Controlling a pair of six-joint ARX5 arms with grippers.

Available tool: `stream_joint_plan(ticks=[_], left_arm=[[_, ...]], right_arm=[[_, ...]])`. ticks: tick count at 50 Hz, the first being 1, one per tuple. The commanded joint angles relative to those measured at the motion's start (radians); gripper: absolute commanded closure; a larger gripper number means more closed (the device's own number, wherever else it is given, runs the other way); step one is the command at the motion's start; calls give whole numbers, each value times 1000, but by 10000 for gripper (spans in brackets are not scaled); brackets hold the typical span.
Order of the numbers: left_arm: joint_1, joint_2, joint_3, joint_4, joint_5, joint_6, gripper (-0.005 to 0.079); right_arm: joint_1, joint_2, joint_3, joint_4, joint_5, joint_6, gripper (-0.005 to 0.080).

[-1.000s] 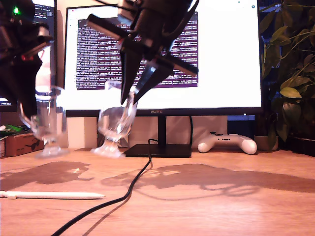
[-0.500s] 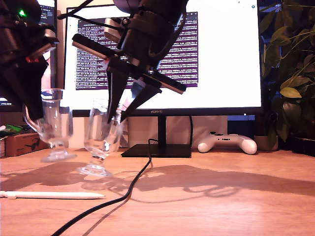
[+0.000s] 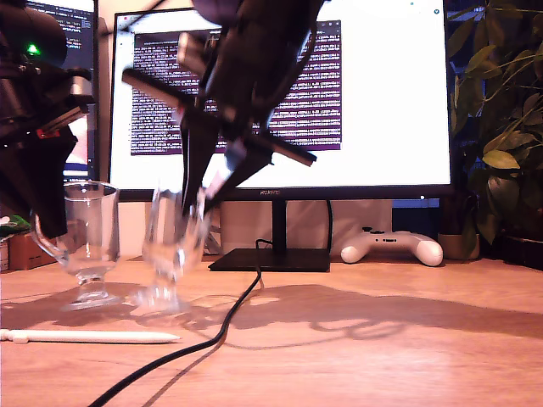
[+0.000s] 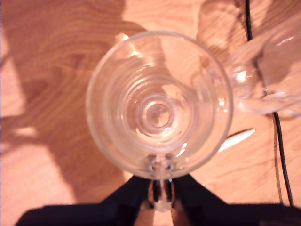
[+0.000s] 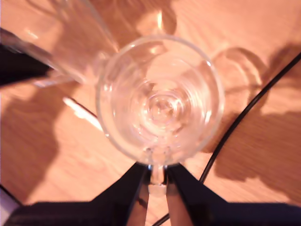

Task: Pick the small glass cups in front of you with each of your hands, and place them behind the white pen

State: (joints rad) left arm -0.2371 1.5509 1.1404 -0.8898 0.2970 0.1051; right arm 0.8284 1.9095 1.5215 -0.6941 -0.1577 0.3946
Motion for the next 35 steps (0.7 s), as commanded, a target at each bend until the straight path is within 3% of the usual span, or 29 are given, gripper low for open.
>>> stream_joint_plan(ticks=[1,35], left_arm=[[-10,-26,-5,10,6,7,766],[-13,-26,-54,26,-50,7,766]], right_arm=[[14,9,18,18,0,-1,765],[16,9,23,-7,-30,2,765]])
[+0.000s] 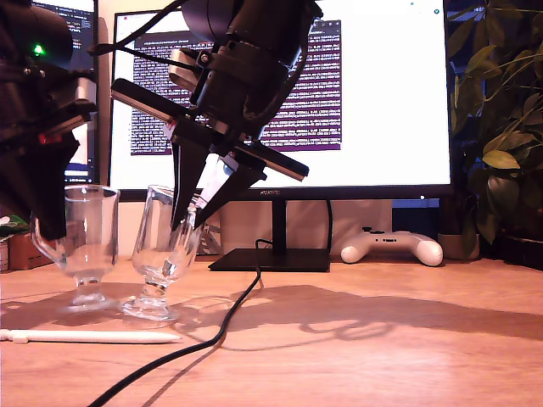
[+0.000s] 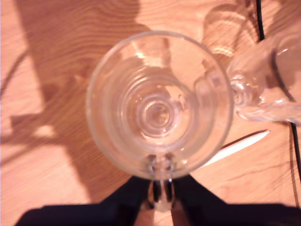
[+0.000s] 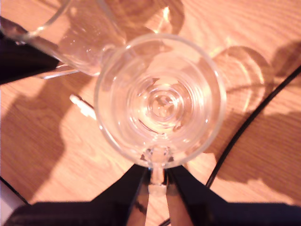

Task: Pick the small glass cups in front of you with each of your hands, and place them behind the white pen

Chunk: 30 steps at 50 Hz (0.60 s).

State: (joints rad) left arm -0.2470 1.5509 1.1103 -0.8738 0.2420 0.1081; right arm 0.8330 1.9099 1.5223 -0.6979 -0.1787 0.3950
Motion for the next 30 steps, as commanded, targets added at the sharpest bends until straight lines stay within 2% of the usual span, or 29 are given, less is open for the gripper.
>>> stream_joint_plan(ticks=[1,30], left_arm=[[-5,-26,-24,11,5,4,766],[-11,-26,-24,-21,5,4,766]], right_arm=[[11,9,24,-6,-10,1,765],[11,9,84,-79,6,-31,765]])
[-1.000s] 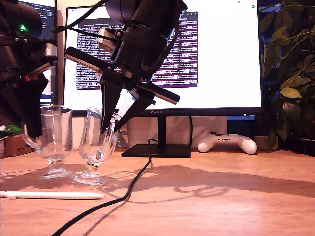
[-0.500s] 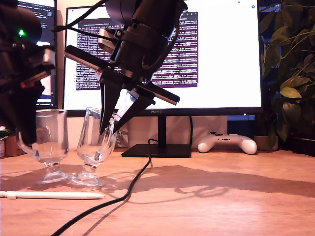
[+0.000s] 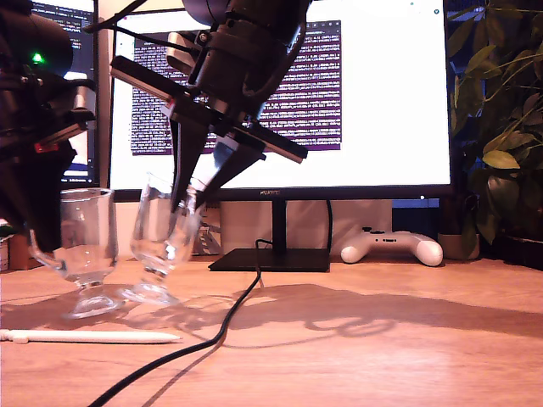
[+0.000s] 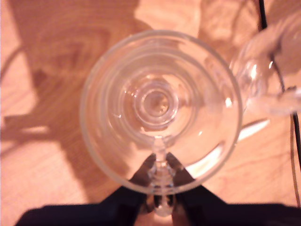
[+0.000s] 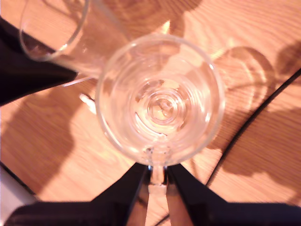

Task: Pick the small glass cups in front of you with each of your hands, and place them behind the white pen

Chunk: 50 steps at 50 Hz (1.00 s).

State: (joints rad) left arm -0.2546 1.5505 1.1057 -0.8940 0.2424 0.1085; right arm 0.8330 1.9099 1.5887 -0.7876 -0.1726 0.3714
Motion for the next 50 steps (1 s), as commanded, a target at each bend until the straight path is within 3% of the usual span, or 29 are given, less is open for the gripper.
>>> stream_joint_plan(ticks=[1,41,45,50], left_arm=[[-4,-25,-19,-1,4,4,766],[-4,-26,-19,-18,5,3,766],[-4,-26,-19,-18,6,4,766],[-4,-26,-19,-18,8,3,766]], right_arm=[[11,9,18,9,0,-9,765],[18,43,18,9,25,-21,764],[23,43,18,20,25,-20,723],[23,43,18,18,25,-21,592]])
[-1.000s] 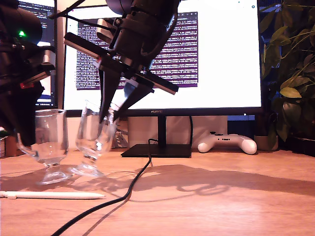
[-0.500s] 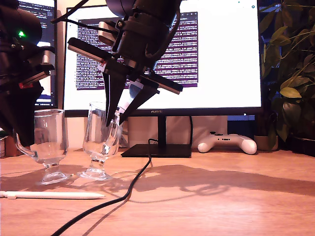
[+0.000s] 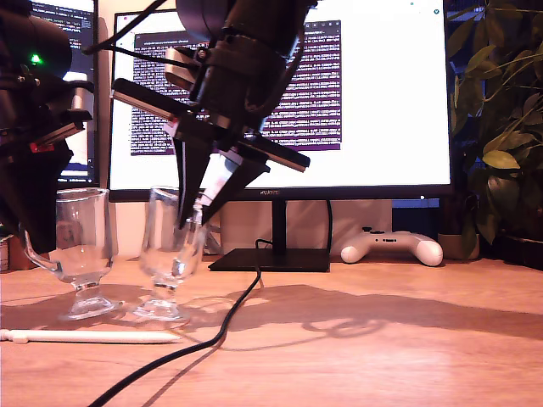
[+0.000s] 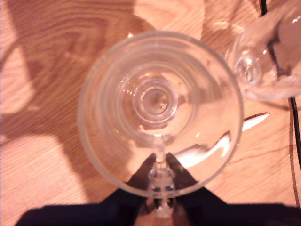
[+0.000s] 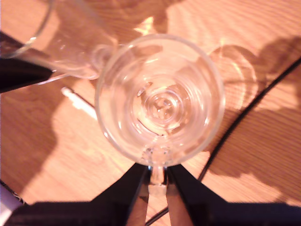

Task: Pick the small glass cups in front of you with each of your hands, and place them behind the white pen

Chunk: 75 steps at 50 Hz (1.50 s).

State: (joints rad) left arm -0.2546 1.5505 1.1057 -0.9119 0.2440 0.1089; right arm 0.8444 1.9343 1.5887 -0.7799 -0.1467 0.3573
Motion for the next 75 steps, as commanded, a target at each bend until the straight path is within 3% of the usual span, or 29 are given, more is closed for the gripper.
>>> stream_joint_plan(ticks=[1,5,22,32,45,53,75], left_arm=[[-4,-26,-19,0,7,3,766],[-4,-26,-19,1,7,3,766],[-4,-26,-19,-3,6,3,766],[-4,-27,-19,-15,6,3,644],[-4,-27,-19,-25,7,3,636],[-4,-28,-19,-30,53,2,516],[-3,-105,-19,-53,69,4,501]], right_arm=[[11,19,18,8,-1,-6,563],[11,19,18,4,-1,-6,504],[13,19,22,-8,-50,-7,393],[13,18,34,-23,-91,-14,393],[11,17,101,-80,-90,-44,392],[11,17,152,-104,-90,-50,392],[11,17,171,-162,-90,-59,389]])
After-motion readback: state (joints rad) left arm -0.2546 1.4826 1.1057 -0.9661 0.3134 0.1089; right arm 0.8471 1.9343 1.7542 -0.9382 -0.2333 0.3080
